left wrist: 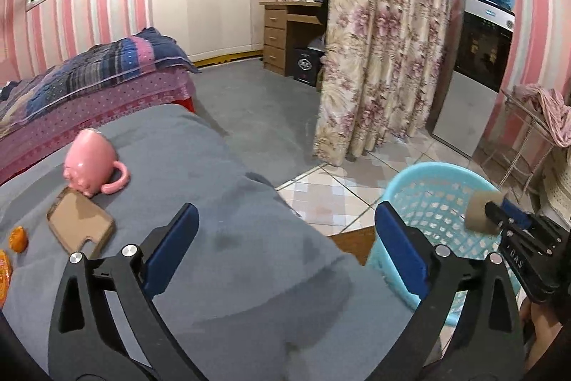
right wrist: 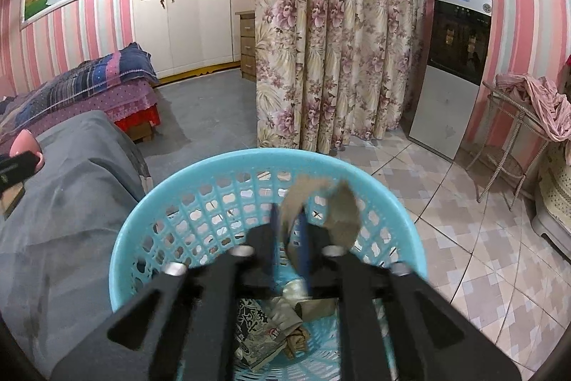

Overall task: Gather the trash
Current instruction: 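Move both tools back over the bed toward the orange snack bag, then grasp the orange snack bag with the left tool while the right tool grasps the orange peel, then carry the snack bag and peel over the blue basket and open both tools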

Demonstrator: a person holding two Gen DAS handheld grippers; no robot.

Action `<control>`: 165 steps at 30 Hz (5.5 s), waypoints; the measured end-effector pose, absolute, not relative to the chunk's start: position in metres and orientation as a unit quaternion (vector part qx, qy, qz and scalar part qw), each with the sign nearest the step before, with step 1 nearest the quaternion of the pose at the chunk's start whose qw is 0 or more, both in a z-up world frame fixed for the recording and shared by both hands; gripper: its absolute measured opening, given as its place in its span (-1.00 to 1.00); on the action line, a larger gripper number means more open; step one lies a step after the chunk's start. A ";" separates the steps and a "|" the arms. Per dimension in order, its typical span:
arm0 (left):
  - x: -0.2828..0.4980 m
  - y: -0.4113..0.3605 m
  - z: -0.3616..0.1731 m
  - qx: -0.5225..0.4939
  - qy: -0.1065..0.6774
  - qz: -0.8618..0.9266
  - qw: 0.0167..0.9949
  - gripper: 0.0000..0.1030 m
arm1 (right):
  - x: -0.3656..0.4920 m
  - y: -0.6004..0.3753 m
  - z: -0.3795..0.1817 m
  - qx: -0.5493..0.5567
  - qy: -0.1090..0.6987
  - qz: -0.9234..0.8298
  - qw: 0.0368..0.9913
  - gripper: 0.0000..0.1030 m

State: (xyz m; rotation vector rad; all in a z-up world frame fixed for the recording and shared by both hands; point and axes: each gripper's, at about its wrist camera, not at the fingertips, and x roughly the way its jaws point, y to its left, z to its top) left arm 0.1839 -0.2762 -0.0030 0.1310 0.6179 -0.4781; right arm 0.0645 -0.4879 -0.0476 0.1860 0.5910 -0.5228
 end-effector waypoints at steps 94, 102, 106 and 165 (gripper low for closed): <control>0.265 0.123 -0.077 -0.013 0.454 0.038 0.890 0.07 | 0.225 -0.196 -0.054 -0.003 0.348 0.017 0.937 0.92; 0.260 0.163 -0.068 -0.095 0.453 0.062 0.884 -0.72 | 0.226 -0.165 -0.051 -0.002 0.341 0.057 0.938 0.92; 0.253 0.182 -0.063 -0.103 0.448 0.112 0.881 -0.79 | 0.235 -0.119 -0.046 -0.022 0.329 0.100 0.939 0.91; 0.233 -0.113 0.005 0.027 0.373 -0.140 0.917 -0.89 | 0.094 -0.385 0.007 0.033 0.279 -0.171 0.944 -0.41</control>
